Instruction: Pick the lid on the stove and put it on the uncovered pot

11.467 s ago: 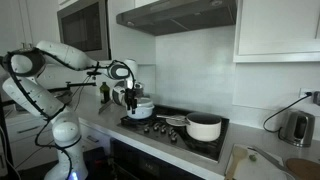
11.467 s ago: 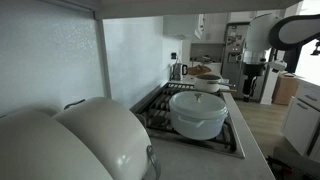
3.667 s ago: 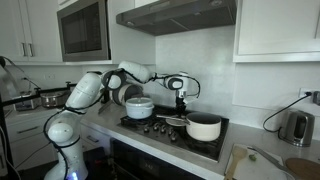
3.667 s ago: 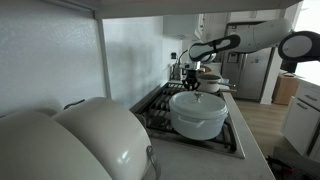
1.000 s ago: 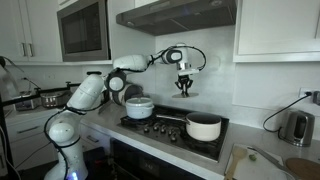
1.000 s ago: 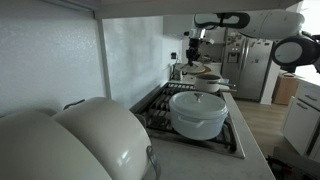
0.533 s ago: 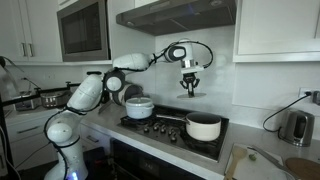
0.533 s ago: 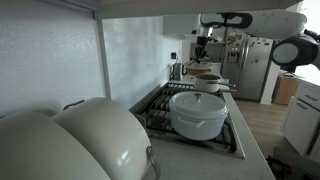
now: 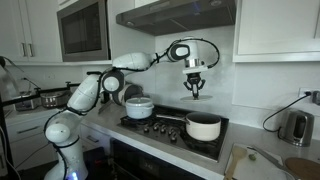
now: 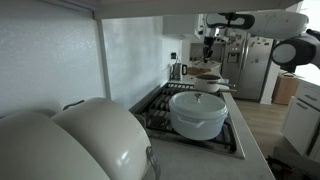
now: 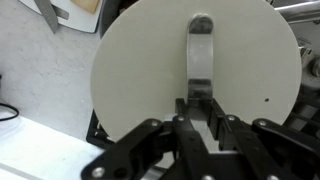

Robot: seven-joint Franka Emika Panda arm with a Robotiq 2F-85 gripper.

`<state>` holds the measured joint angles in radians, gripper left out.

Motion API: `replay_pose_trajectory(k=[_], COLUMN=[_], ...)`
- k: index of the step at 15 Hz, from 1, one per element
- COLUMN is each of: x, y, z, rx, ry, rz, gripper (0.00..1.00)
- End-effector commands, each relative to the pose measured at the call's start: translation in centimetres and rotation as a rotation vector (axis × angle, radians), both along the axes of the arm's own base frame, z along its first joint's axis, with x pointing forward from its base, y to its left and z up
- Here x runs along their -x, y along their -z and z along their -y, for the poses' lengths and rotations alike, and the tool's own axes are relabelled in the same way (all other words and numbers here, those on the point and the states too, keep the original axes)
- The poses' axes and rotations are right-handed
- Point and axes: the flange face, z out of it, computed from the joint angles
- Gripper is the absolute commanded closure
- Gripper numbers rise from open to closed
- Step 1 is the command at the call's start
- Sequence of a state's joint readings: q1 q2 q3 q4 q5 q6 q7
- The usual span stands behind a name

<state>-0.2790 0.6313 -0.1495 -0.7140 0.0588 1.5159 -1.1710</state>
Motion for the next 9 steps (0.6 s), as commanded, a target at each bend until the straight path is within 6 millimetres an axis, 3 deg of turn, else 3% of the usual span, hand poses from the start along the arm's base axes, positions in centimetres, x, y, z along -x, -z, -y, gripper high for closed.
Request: replay_pose_trajectory(k=[1, 5, 9], x=[2.0, 2.8, 2.8], y=[-1.8, -1.2, -0.1], z=[1.8, 3.9, 4.8], rx=[-0.006, -0.038, -0.075], ry=[0.071, 0.112, 0.131], rz=[0.002, -0.006, -0.012], gripper=[0.94, 0.94, 0.94])
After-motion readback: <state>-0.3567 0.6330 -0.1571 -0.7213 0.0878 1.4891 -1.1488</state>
